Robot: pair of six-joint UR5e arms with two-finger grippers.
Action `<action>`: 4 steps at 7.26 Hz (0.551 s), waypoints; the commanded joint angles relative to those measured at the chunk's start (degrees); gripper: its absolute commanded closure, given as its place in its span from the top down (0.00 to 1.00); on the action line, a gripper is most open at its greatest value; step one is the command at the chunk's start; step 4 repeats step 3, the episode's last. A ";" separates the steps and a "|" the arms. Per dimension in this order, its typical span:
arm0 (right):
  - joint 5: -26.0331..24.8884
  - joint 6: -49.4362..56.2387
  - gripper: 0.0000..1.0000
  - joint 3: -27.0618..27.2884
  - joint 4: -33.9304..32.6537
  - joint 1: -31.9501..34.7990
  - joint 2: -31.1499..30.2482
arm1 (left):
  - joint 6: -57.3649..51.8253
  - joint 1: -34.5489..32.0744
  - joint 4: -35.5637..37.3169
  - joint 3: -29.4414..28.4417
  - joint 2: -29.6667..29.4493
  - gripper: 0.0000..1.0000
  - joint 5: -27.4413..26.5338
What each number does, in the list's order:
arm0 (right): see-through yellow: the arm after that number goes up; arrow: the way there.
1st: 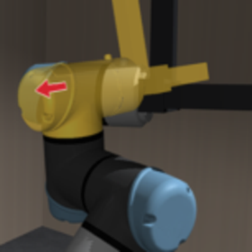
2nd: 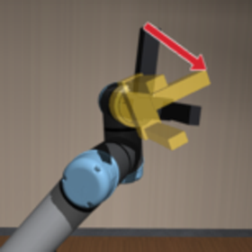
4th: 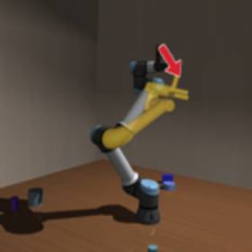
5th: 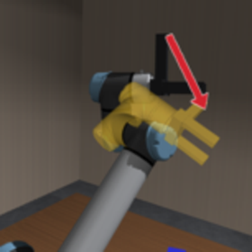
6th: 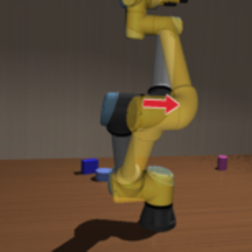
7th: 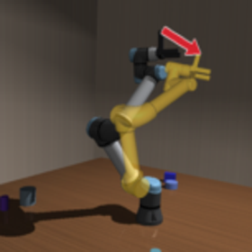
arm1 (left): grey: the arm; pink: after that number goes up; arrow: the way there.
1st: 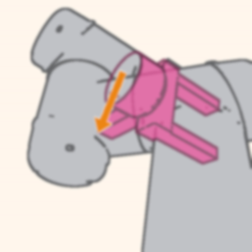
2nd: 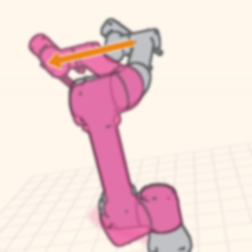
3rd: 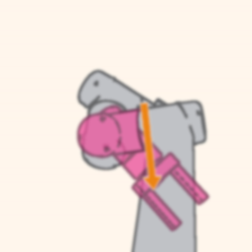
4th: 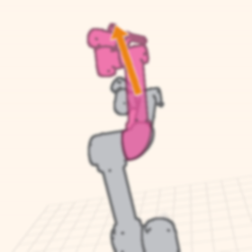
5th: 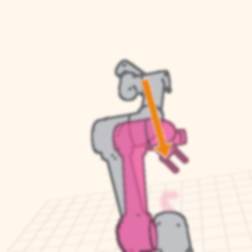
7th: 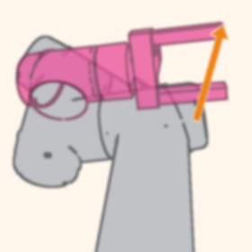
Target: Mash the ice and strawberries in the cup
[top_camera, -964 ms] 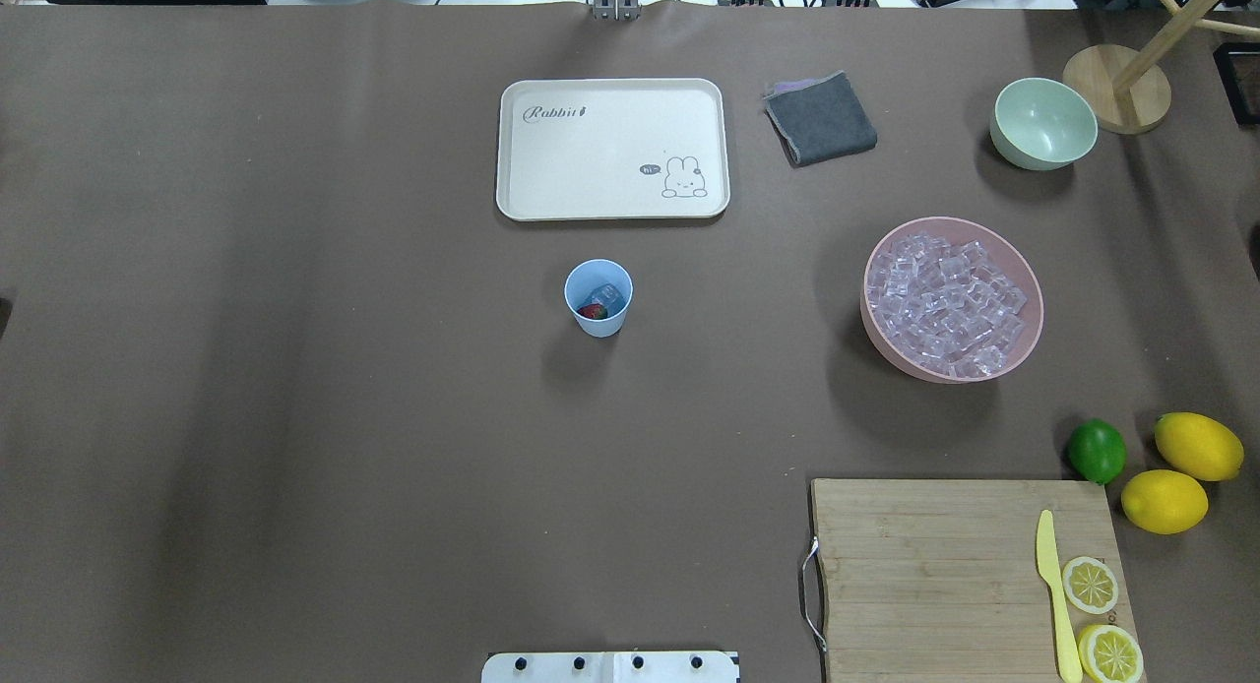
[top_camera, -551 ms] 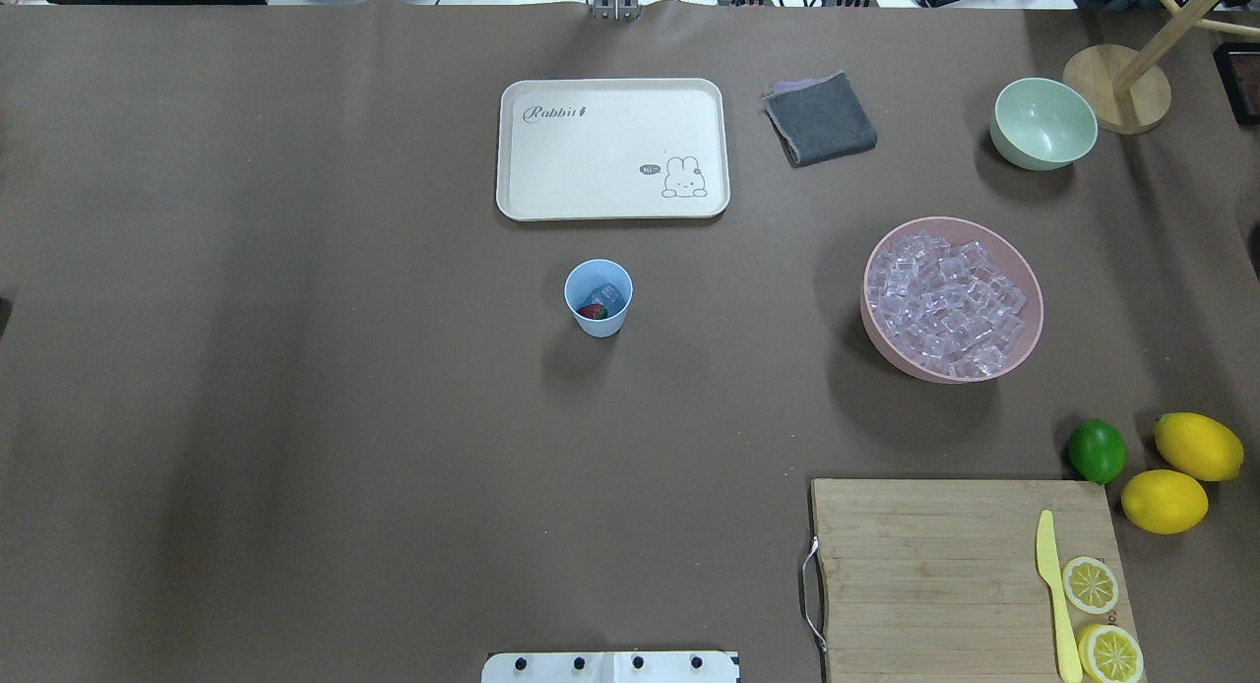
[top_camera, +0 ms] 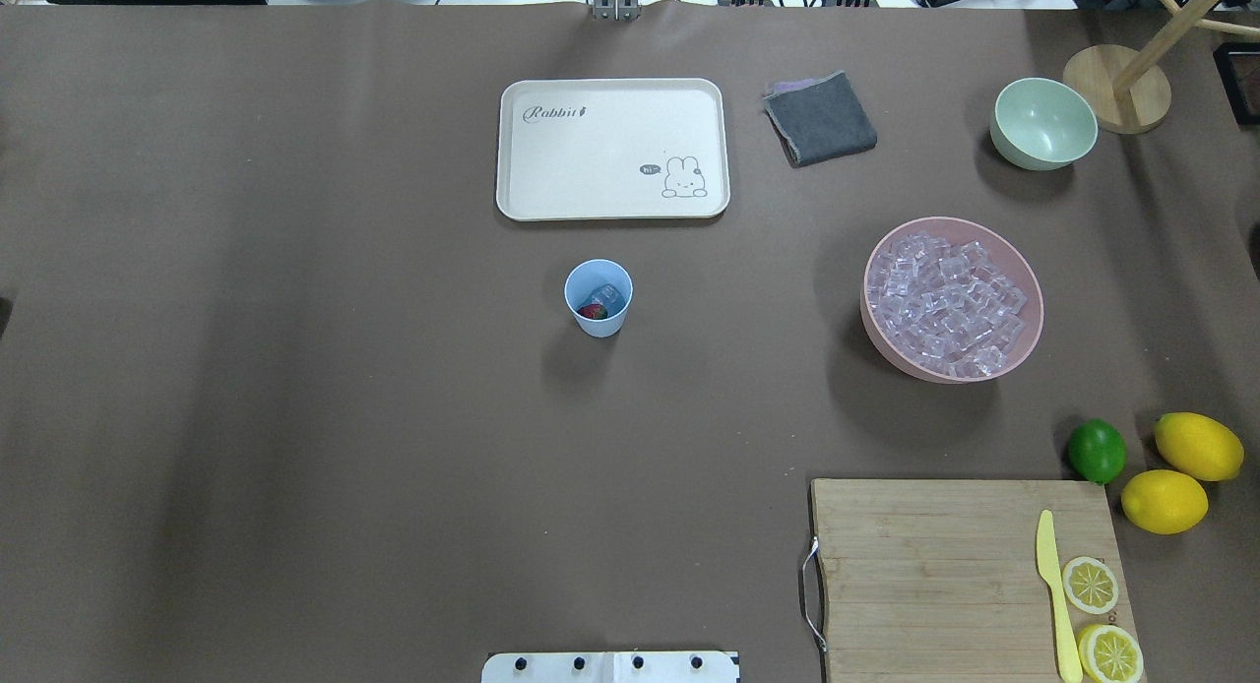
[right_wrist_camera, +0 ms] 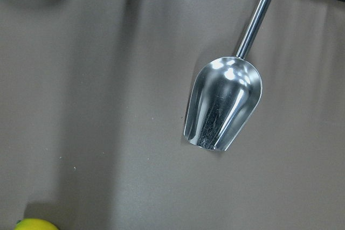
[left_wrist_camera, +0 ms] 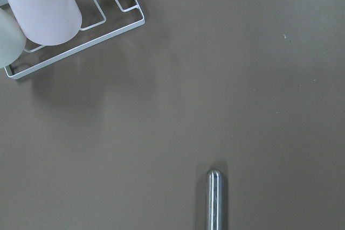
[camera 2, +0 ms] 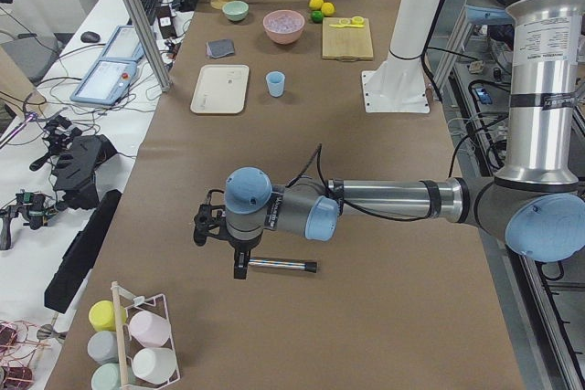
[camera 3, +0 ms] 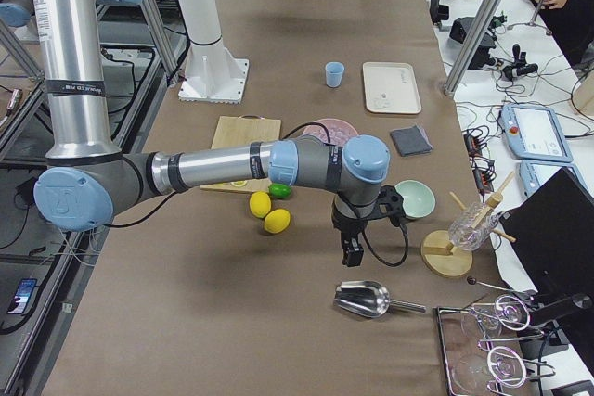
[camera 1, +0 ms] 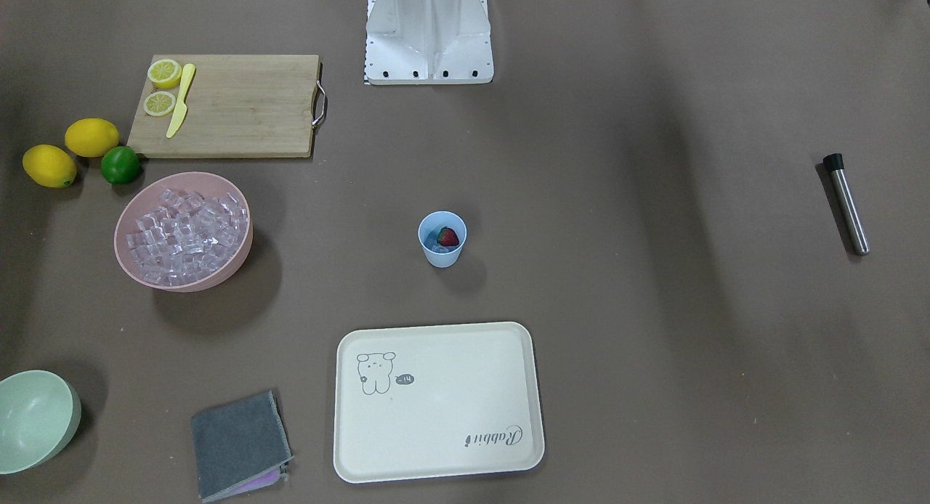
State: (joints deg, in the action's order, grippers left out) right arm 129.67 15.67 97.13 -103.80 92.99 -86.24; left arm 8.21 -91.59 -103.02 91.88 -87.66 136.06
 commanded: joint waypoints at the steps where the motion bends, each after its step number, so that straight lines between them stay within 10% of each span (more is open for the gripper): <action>1: 0.14 -1.26 0.99 -0.53 0.44 0.00 0.11 | 0.05 0.01 0.01 -0.13 0.12 0.97 0.00; 4: 0.32 -1.43 0.99 -1.32 0.44 -0.09 0.28 | 0.05 0.09 0.01 -0.04 0.03 0.97 0.08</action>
